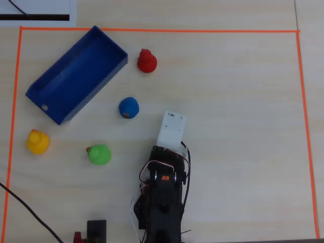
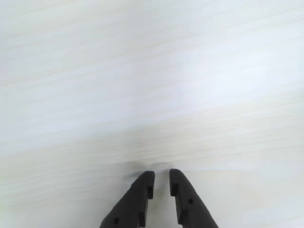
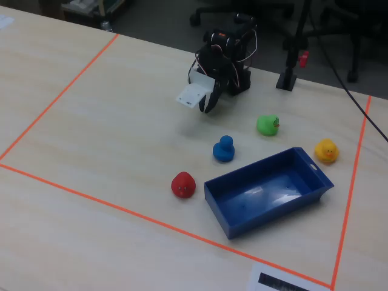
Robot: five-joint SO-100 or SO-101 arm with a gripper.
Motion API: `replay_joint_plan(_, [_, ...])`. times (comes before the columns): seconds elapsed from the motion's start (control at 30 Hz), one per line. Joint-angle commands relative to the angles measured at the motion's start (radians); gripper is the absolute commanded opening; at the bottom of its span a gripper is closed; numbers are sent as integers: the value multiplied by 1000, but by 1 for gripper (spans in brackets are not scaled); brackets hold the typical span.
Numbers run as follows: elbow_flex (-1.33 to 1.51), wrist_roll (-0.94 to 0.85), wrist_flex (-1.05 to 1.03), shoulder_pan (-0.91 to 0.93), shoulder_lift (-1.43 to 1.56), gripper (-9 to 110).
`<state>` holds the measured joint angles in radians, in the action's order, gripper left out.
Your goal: Grasp red duck and put it into box.
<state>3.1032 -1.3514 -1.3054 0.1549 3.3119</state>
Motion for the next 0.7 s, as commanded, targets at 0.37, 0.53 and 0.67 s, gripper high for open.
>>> replay_joint_plan(0.37, [-5, 5, -15, -2, -2, 1])
replay_joint_plan(0.53, [-5, 3, -17, -2, -2, 1])
replay_joint_plan(0.67, [-3, 3, -17, -11, -2, 0])
